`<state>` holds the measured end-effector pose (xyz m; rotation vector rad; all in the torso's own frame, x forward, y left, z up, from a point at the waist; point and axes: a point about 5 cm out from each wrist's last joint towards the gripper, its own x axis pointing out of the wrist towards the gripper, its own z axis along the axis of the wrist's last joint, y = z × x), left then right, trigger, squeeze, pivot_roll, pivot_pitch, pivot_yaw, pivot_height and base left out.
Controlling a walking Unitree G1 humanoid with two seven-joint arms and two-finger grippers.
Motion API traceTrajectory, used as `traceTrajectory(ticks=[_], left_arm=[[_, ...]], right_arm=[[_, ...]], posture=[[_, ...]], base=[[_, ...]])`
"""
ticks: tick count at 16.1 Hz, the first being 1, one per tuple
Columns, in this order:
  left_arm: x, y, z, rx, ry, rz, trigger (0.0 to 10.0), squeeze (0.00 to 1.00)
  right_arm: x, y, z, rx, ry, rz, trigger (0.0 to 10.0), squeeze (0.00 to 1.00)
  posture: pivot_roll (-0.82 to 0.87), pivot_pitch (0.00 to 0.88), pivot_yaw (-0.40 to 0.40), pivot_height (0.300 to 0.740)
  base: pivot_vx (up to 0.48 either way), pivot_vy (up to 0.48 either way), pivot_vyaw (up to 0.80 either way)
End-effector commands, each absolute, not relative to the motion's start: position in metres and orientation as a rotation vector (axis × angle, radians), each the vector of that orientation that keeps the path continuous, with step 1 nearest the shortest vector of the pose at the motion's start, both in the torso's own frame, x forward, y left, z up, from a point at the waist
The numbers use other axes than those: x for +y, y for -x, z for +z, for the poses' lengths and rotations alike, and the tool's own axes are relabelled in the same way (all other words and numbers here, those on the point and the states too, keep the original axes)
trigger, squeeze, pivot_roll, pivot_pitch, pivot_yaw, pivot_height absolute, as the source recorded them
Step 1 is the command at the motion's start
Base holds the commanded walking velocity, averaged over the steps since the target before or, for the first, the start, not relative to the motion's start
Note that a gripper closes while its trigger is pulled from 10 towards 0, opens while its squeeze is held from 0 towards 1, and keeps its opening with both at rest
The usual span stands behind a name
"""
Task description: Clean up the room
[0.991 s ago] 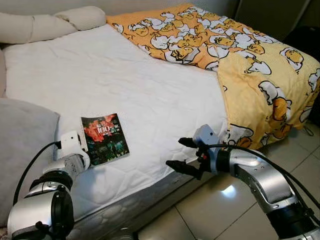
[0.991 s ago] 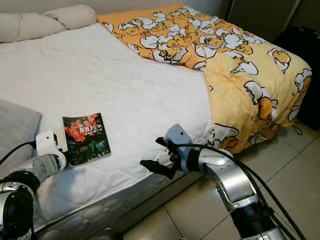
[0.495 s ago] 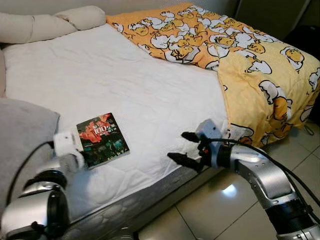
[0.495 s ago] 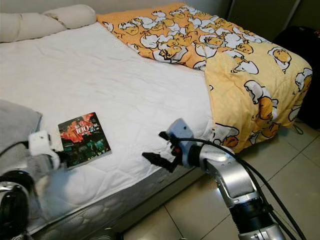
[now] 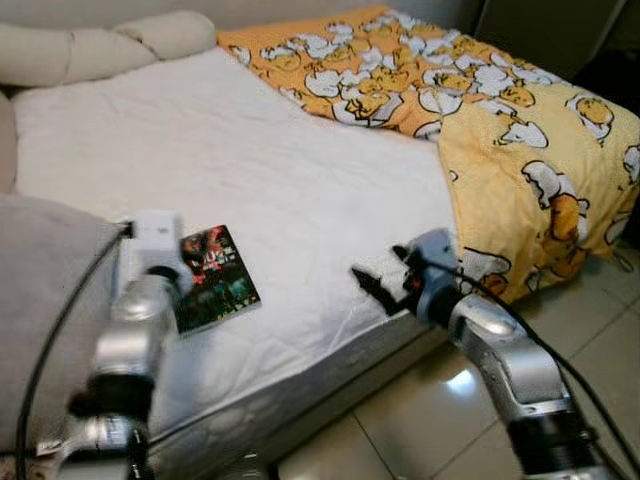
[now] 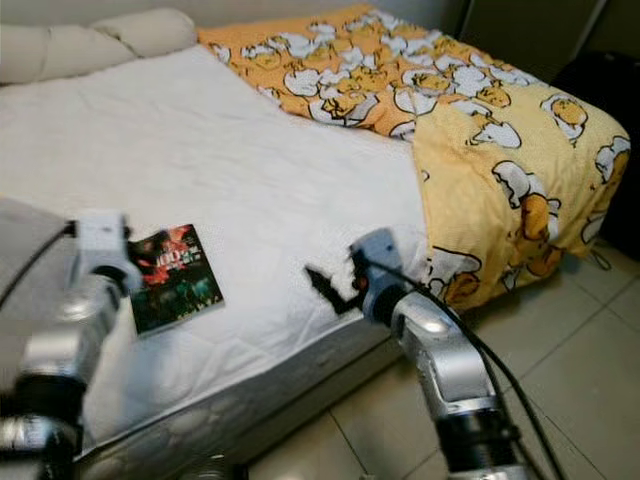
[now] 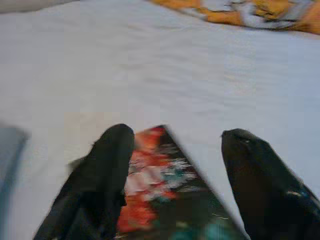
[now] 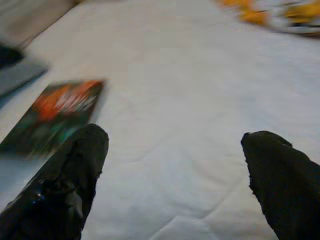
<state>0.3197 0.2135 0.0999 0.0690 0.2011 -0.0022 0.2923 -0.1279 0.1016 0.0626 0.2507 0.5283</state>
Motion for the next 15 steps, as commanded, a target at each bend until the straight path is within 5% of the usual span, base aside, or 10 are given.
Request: traceTrajectory(ticks=[1,5,9,15], left_arm=[[0.199,-0.319,0.112,0.152,-0.103,-0.039,10.0,1.00],[0.205,-0.298,0.103,0.189,-0.099,0.029,10.0,1.00],[0.209,-0.291,0.107,0.187,-0.192,0.040,10.0,1.00],[0.204,-0.295,0.108,0.202,-0.179,0.079,10.0,1.00]], right_arm=[[-0.137,-0.295,0.101,0.235,-0.092,0.423,10.0,0.00],[-0.146,-0.303,0.093,0.225,-0.084,0.210,10.0,0.00],[-0.145,-0.311,0.100,0.187,-0.023,0.231,10.0,0.00],[-0.138,-0.314,0.092,0.185,-0.021,0.198,10.0,0.00]], posture=[[-0.04,0.000,0.031,0.740],[-0.03,0.000,0.018,0.740],[-0.01,0.000,0.005,0.740],[-0.02,0.000,0.011,0.740]], base=[[0.000,-0.480,0.00],[0.000,-0.480,0.00],[0.000,-0.480,0.00],[0.000,-0.480,0.79]])
